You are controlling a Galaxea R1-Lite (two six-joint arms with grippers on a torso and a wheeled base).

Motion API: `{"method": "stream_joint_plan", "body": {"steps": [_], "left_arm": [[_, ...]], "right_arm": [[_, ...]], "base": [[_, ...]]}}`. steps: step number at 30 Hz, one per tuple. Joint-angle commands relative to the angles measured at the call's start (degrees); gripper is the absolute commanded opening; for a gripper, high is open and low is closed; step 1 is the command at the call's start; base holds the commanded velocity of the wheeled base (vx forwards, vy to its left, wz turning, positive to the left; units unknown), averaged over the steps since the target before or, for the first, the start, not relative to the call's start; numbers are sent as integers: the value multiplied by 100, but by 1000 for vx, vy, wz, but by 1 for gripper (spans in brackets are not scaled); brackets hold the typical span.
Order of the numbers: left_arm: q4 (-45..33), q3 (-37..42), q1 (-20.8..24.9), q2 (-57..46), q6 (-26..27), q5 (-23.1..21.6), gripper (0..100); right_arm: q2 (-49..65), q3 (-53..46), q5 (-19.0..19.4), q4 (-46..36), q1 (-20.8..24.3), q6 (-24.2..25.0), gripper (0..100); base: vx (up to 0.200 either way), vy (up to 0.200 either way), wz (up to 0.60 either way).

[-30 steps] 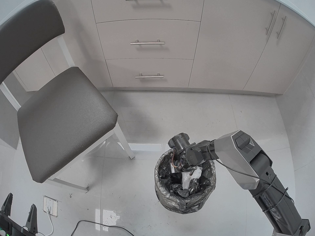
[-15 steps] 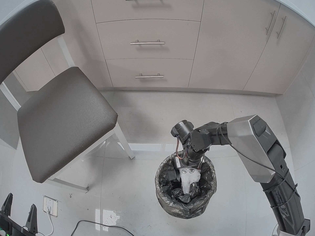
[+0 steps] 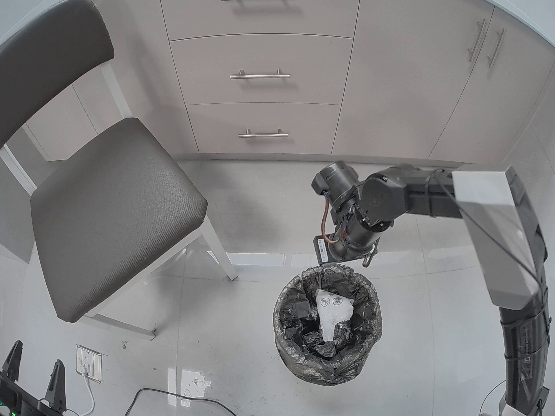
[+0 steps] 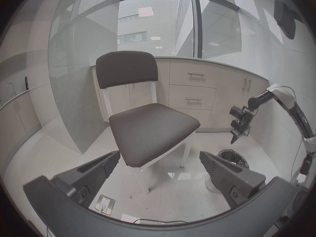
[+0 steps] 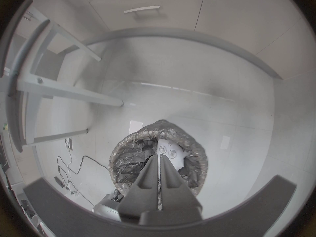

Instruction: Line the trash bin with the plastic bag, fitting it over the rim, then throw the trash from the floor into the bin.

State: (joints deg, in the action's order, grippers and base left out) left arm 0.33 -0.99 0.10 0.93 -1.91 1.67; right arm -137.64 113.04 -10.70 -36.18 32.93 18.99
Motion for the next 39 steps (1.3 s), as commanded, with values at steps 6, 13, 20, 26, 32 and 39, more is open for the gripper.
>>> {"method": "stream_joint_plan", "body": {"steps": [6, 13, 20, 26, 32, 39], "left_arm": [[2, 99, -1, -75, 33, 0, 100], [2, 99, -1, -75, 24, 0, 100], [2, 99, -1, -75, 24, 0, 100], [2, 99, -1, -84, 33, 0, 100], [2, 99, -1, -75, 24, 0, 100], [2, 99, -1, -75, 33, 0, 100]], "right_arm": [[2717, -1302, -705, -3, -304, 69, 0], [4896, -2111, -696, -12, -1122, -352, 0], [7348, -3087, -626, 41, -2159, -818, 0], [9097, -3359, -485, -29, -2414, -1266, 0], [10565, -3913, -485, -187, -2739, -1530, 0], [12112, -4713, -503, -302, -3099, -1636, 0]], "base": [[0, 0, 0], [0, 0, 0], [0, 0, 0], [0, 0, 0], [0, 0, 0], [0, 0, 0]]}}
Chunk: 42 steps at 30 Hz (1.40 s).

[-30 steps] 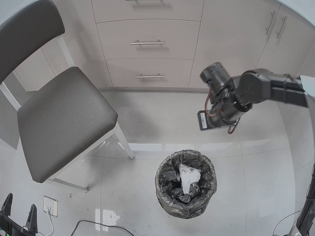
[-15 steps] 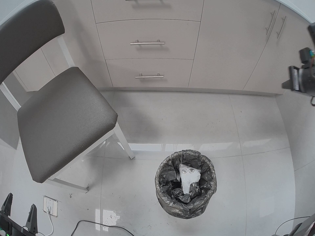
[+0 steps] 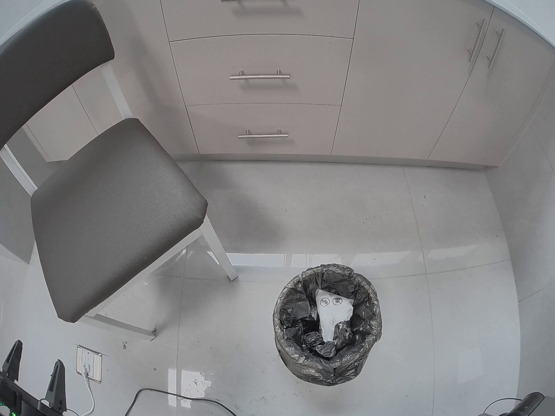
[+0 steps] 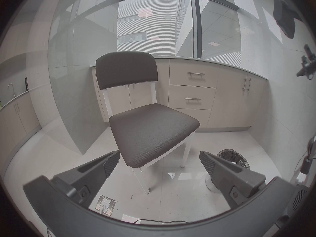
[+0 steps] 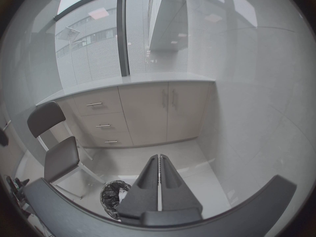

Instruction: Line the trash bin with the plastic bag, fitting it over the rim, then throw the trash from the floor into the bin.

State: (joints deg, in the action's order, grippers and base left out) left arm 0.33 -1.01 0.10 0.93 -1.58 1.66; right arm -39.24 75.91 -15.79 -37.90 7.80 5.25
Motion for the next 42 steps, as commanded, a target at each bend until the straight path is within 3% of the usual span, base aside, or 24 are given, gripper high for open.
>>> {"method": "stream_joint_plan", "body": {"steps": [1, 10, 14, 21, 25, 26, 30, 39, 42], "left_arm": [[2, 101, -1, -75, 0, 1, 100], [2, 101, -1, -84, 0, 1, 100], [2, 101, -1, -75, 0, 1, 100], [2, 101, -1, -75, -9, 1, 100], [2, 101, -1, -84, -9, 1, 100], [2, 101, -1, -75, 0, 1, 100], [2, 101, -1, -75, -9, 1, 100], [2, 101, -1, -75, -9, 1, 100], [2, 101, -1, -75, 0, 1, 100]], "right_arm": [[2430, -1105, -3, -130, -596, -262, 0], [3520, -1720, 14, -103, -657, -262, 0], [3889, -2072, 120, -60, -736, -481, 0], [3924, -2942, 295, 222, -754, -640, 0], [3924, -5165, 454, 2076, -754, -701, 0], [3924, -5236, 454, 2147, -754, -701, 0], [3924, -6826, 691, 3667, -754, -772, 0], [3924, -7521, 858, 3931, -754, -745, 0], [3924, -7521, 1086, 3939, -754, -754, 0]], "base": [[0, 0, 0], [0, 0, 0], [0, 0, 0], [0, 0, 0], [0, 0, 0], [0, 0, 0], [0, 0, 0], [0, 0, 0], [0, 0, 0]]}}
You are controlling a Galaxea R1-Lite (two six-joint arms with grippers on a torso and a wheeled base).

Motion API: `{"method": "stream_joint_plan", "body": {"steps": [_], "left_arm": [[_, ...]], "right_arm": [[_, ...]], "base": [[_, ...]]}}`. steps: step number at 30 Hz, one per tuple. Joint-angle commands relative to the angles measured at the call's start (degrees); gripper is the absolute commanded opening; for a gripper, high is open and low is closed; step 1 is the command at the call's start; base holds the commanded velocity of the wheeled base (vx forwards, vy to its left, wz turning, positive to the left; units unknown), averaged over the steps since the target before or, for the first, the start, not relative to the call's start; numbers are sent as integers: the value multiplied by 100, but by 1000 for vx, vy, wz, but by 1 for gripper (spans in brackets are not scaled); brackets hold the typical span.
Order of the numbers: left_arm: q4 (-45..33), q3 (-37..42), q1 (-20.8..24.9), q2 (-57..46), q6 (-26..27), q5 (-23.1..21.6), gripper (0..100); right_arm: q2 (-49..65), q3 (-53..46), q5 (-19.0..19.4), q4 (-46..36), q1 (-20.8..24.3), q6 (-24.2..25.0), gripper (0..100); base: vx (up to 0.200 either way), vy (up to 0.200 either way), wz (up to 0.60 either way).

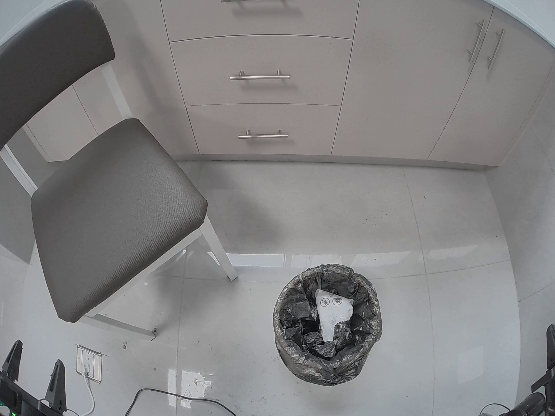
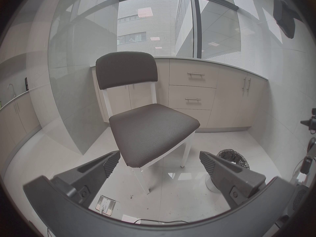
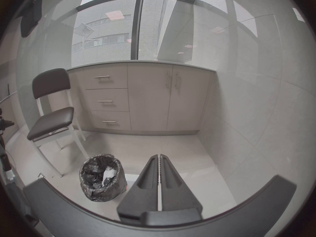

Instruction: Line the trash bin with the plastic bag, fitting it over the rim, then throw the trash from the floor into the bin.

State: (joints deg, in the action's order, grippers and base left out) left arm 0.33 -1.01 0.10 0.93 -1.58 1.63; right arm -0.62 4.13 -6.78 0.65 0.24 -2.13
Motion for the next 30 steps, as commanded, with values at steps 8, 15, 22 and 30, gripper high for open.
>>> {"method": "stream_joint_plan", "body": {"steps": [8, 15, 22, 30], "left_arm": [[2, 101, -1, -75, -9, 4, 100], [2, 101, -1, -84, 0, 4, 100], [2, 101, -1, -84, 0, 4, 100], [2, 101, -1, -84, 0, 4, 100]], "right_arm": [[62, -396, 731, -65, -7, 73, 0], [62, -396, 739, -82, 2, 108, 0], [62, -396, 739, -82, 2, 108, 0], [62, -396, 739, -91, 2, 108, 0]], "base": [[0, 0, 0], [0, 0, 0], [0, 0, 0], [0, 0, 0]]}}
